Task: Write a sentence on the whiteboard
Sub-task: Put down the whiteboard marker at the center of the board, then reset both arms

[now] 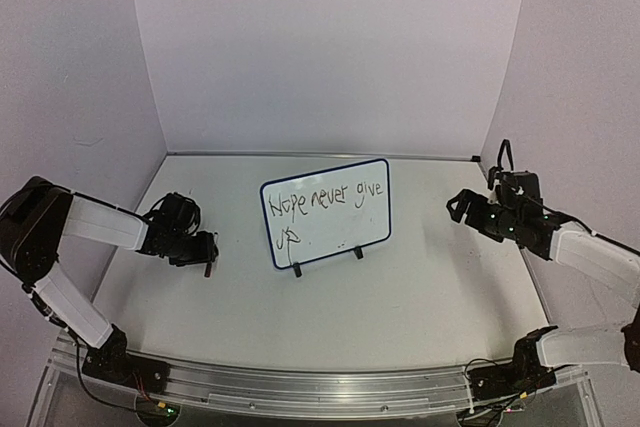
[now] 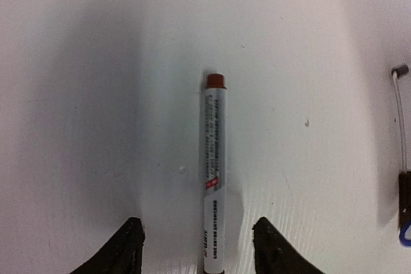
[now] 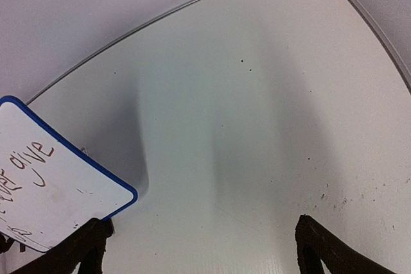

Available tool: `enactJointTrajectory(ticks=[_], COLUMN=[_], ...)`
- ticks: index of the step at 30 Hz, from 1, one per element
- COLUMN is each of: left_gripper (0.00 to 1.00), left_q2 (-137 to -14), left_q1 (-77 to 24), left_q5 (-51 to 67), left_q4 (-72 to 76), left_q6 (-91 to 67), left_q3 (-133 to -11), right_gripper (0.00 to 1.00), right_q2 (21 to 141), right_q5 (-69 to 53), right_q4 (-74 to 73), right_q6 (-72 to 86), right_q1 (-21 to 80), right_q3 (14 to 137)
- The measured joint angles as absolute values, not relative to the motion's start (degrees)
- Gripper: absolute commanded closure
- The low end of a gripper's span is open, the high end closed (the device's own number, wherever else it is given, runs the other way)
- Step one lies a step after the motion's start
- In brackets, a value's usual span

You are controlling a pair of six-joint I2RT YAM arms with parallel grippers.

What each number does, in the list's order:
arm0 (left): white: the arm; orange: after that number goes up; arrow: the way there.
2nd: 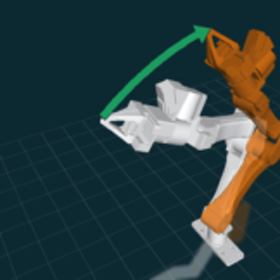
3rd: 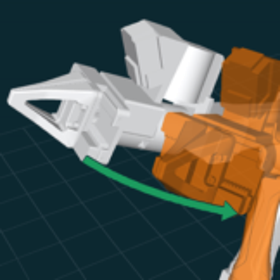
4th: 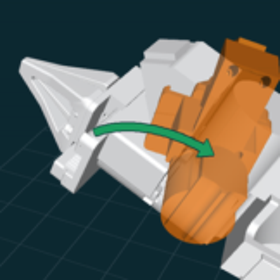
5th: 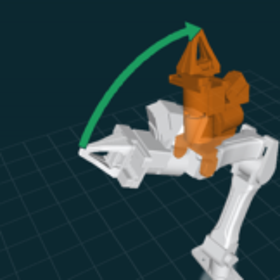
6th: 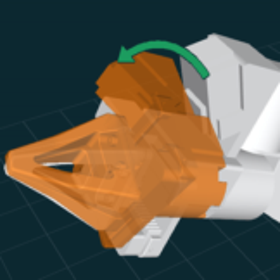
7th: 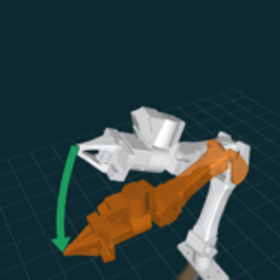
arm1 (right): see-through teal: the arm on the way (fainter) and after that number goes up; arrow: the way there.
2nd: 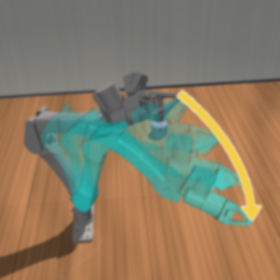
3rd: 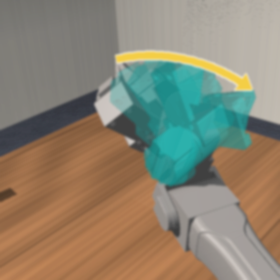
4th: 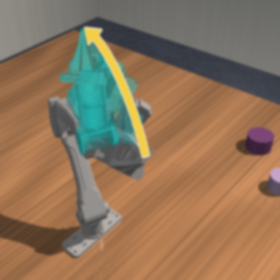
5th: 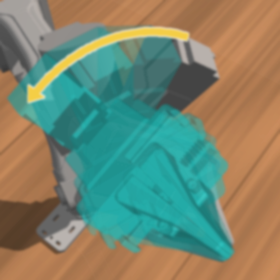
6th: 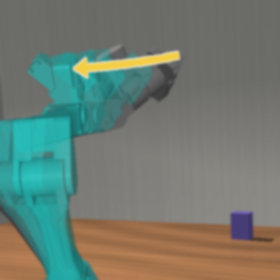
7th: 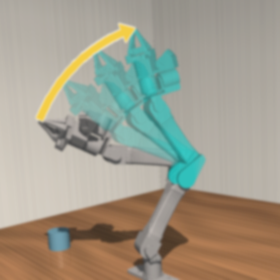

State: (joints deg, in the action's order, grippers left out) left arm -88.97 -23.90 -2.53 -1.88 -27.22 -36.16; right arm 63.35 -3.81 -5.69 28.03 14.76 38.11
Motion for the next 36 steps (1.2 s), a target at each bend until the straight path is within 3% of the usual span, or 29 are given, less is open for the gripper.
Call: enactJointTrajectory(ticks=[5, 12, 19, 24, 36], left_gripper=[0.09, 0.03, 0.01, 0.01, 0.00], left_q2=[-85.7, -79.2, -69.3, -60.1, -48.9], left_q1=[-23.5, -17.6, -14.9, -14.9, -14.9], left_q5=[-6.3, -12.8, -21.0, -26.1, -29.2], left_q4=[-2.3, -4.5, 0.0, 8.2, 12.7], left_q6=[-25.8, -21.7, -15.5, -10.5, -8.7], left_q3=[-36.3, -41.1, -40.4, -33.5, -20.2], right_gripper=[0.02, 0.02, 0.02, 0.02, 0.02], right_q2=[62.6, 58.1, 47.6, 40.7, 35.7], right_q5=[-1.8, 1.3, 5.3, 7.9, 11.6], right_q4=[-5.9, -5.9, -0.1, 6.5, 12.3], right_q6=[25.9, 20.6, 13.4, 10.6, 8.8], right_q1=[14.8, 14.8, 14.8, 14.8, 14.8], right_q3=[37.7, 37.1, 30.4, 23.0, 14.3])
